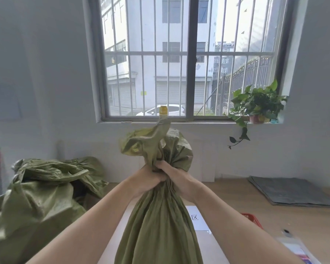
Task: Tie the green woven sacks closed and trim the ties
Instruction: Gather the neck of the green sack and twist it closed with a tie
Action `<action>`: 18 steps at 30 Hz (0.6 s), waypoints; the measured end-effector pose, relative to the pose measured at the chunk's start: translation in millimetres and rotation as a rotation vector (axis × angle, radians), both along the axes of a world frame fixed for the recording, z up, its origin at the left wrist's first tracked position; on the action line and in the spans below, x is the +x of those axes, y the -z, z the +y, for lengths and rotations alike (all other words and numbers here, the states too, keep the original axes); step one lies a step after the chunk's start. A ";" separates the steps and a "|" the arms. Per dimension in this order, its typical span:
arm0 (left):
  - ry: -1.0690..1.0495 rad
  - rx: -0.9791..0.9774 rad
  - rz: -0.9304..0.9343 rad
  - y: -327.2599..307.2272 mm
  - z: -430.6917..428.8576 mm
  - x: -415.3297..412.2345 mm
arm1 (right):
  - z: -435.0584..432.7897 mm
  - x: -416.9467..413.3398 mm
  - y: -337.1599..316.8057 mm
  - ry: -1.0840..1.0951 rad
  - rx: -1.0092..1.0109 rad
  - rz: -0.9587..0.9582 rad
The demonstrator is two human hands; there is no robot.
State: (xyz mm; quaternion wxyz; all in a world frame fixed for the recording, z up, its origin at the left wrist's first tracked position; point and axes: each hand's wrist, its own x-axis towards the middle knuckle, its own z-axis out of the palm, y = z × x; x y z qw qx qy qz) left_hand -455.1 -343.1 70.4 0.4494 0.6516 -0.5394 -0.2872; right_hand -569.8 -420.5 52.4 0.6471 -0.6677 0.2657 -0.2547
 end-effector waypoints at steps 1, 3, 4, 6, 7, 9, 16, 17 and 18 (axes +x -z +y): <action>0.008 0.017 -0.031 0.1 -1.5 -0.6 | -0.2 -0.1 -0.8 -0.024 0.001 -0.005; 0.012 0.043 -0.099 1.2 -5.0 1.5 | -3.5 -0.3 -1.6 -0.065 0.002 -0.002; 0.013 0.051 -0.124 2.1 -7.3 3.3 | -4.2 -1.1 -2.6 -0.084 -0.022 0.019; 0.028 0.073 -0.160 1.9 -8.3 3.2 | -2.6 1.1 -4.9 -0.086 -0.115 0.080; 0.030 0.080 -0.189 2.0 -8.5 2.3 | -2.3 3.8 -5.1 -0.051 -0.160 0.095; -0.006 0.059 -0.214 4.7 -11.8 2.6 | -2.9 6.2 -8.4 0.048 -0.218 0.095; -0.051 -0.234 -0.073 12.3 -20.7 -19.8 | -4.1 13.2 -15.8 0.355 -0.125 -0.062; -0.071 -0.270 -0.008 15.0 -23.3 -22.0 | -6.4 16.2 -16.2 0.385 -0.120 -0.040; -0.101 -0.289 0.047 15.6 -22.6 -23.1 | -9.2 18.5 -17.0 0.391 -0.116 -0.009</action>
